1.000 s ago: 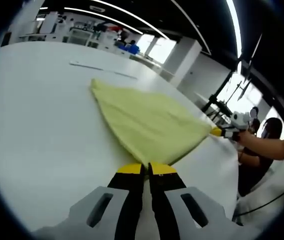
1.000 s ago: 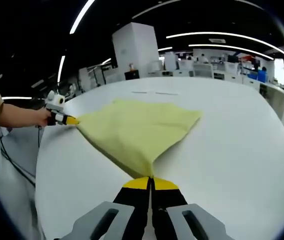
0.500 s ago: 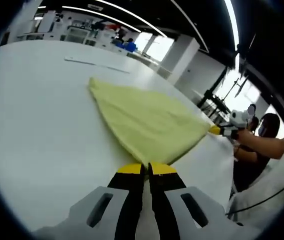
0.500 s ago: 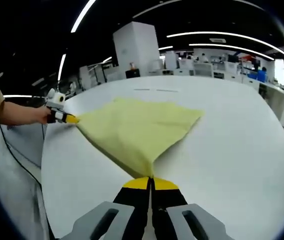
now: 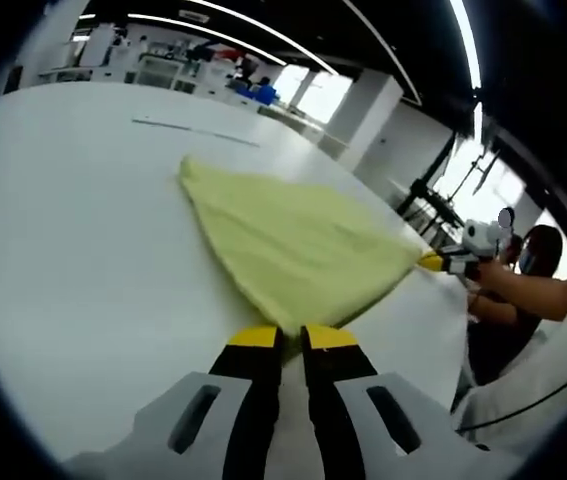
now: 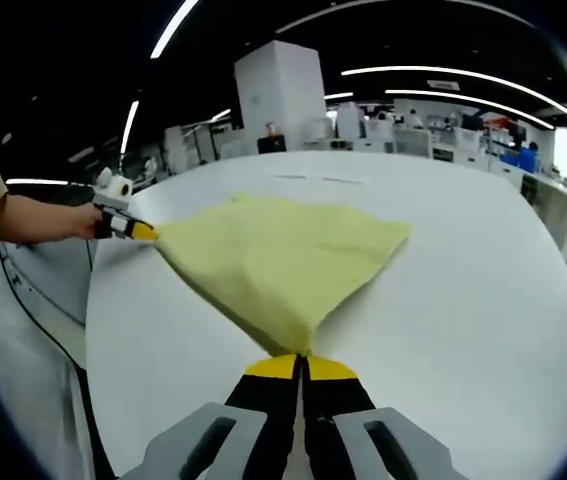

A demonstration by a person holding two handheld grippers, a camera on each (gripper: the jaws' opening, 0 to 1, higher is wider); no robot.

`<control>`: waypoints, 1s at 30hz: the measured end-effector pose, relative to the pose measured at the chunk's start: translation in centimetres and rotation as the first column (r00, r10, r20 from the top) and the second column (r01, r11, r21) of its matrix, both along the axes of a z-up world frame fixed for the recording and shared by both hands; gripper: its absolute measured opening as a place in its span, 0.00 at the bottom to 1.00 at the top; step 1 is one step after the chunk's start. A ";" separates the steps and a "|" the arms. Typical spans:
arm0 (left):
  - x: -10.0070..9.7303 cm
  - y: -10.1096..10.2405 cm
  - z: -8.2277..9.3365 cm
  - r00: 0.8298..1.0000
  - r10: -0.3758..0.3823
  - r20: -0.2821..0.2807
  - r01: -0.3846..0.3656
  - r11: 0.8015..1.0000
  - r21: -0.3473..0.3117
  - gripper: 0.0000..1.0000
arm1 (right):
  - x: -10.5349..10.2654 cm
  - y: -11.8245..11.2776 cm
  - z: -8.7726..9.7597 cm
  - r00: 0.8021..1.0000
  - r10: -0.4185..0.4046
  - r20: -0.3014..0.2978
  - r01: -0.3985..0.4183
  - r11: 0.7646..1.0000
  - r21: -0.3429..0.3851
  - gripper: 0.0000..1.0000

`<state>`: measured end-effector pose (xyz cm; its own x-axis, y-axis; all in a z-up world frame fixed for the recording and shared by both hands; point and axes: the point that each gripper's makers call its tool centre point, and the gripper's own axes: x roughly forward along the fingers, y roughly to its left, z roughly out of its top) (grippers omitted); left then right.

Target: Fold the garment on the visible template until the final outline fits inside the template.

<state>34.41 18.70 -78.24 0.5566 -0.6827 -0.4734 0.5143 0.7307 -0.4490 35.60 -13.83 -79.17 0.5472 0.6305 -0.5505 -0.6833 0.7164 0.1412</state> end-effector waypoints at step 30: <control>-3.7 0.8 6.9 0.986 -0.024 0.168 0.007 0.995 0.100 0.58 | -1.9 -0.5 6.0 0.997 -0.078 -0.001 0.077 0.982 0.171 0.78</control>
<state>30.75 19.51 -71.33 0.6240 -0.6464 -0.4391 0.5879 0.7585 -0.2812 33.70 -14.34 -73.12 0.6007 0.6708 -0.4350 -0.6278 0.7326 0.2628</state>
